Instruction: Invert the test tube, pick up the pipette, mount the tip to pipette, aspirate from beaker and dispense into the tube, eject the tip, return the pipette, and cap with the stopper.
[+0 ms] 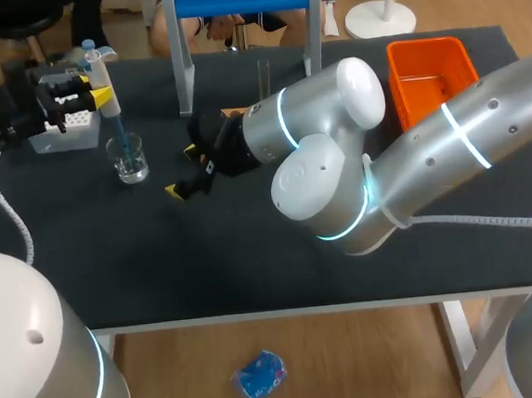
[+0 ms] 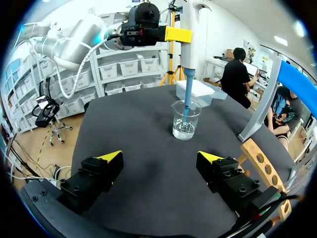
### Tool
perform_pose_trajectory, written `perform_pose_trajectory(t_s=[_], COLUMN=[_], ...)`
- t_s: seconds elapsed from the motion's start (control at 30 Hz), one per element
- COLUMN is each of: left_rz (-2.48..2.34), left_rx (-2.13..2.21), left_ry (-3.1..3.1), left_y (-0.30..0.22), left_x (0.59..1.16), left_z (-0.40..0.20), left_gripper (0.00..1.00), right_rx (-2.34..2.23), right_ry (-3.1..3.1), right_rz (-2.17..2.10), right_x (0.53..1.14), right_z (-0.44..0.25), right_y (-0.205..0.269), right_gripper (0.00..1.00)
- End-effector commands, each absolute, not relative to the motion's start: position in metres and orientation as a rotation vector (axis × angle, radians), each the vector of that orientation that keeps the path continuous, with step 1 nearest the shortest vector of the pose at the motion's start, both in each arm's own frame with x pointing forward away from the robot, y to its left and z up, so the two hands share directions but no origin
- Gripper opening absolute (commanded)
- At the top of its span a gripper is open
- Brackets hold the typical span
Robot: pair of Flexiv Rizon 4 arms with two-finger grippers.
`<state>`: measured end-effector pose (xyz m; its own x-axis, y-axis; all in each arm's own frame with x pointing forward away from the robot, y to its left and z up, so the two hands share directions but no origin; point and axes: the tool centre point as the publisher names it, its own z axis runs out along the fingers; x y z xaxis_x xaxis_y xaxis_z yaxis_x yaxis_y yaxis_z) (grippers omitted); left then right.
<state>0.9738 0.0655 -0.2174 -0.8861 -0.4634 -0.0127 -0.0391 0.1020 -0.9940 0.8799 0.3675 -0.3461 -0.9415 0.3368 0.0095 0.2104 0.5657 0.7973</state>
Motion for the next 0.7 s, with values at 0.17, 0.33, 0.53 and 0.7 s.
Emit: perform_pose_trajectory(t_s=[0.17, 0.33, 0.53, 0.7], left_rz=[-1.842, -1.843, -1.84, -1.845], left_rx=[-0.489, -0.485, -0.479, -0.483], left_ry=[2.059, 2.058, 2.06, 2.052], left_y=[0.0678, 0.0678, 0.0663, 0.0668], left_x=[0.9749, 0.9745, 0.9739, 0.973], left_z=[-0.2195, -0.2212, -0.223, -0.2245], left_gripper=[0.0, 0.0, 0.0, 0.0], right_rx=[0.467, 0.467, 0.467, 0.467], right_ry=[2.654, 2.654, 2.654, 2.654], right_rz=[1.316, 1.316, 1.316, 1.316], right_x=[0.88, 0.88, 0.88, 0.88], right_z=[-0.3448, -0.3448, -0.3448, -0.3448], right_y=[0.3672, 0.3672, 0.3672, 0.3672], right_gripper=[1.0, 1.0, 1.0, 1.0])
